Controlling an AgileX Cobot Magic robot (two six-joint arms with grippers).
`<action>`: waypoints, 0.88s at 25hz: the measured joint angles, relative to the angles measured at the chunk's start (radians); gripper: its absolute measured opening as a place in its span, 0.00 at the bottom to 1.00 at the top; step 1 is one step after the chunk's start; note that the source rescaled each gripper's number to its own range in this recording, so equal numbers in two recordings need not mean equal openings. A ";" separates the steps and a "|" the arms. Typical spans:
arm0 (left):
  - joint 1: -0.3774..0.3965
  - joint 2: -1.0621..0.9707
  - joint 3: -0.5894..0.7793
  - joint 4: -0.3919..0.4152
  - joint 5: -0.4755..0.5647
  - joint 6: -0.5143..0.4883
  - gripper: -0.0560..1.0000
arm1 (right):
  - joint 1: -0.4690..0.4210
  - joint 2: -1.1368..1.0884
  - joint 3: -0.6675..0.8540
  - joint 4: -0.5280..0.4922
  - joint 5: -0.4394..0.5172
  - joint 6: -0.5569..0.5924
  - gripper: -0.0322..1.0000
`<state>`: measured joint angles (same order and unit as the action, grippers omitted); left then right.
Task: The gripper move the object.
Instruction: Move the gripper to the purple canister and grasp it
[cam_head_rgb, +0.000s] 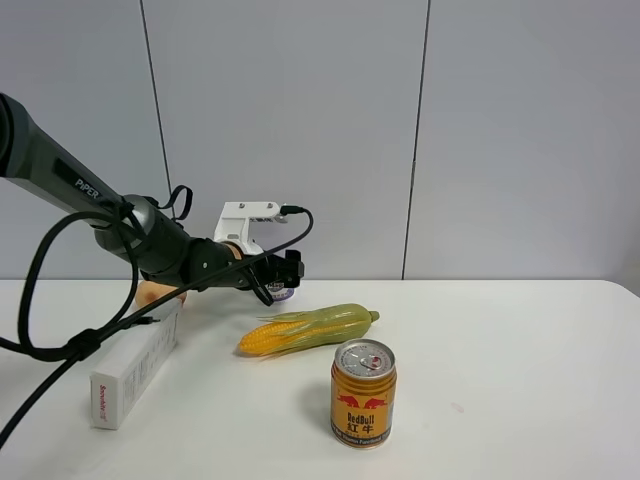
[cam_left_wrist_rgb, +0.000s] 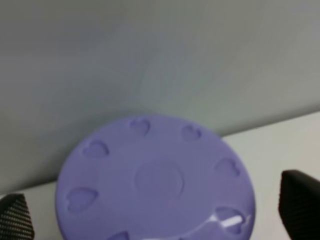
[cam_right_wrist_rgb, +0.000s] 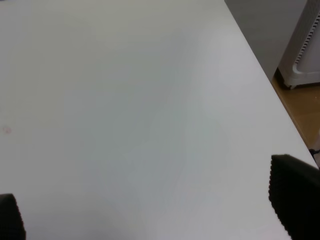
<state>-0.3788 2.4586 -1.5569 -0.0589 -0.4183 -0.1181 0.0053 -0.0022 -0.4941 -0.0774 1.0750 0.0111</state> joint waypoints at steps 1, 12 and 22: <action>0.000 0.007 0.000 0.000 -0.003 0.000 1.00 | 0.000 0.000 0.000 0.000 0.000 0.000 1.00; 0.000 0.065 -0.126 0.007 0.046 0.000 1.00 | 0.000 0.000 0.000 0.000 0.000 0.000 1.00; 0.000 0.066 -0.128 0.008 0.056 0.000 0.10 | 0.000 0.000 0.000 0.000 0.000 0.000 1.00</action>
<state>-0.3788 2.5250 -1.6848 -0.0506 -0.3622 -0.1181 0.0053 -0.0022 -0.4941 -0.0774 1.0750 0.0111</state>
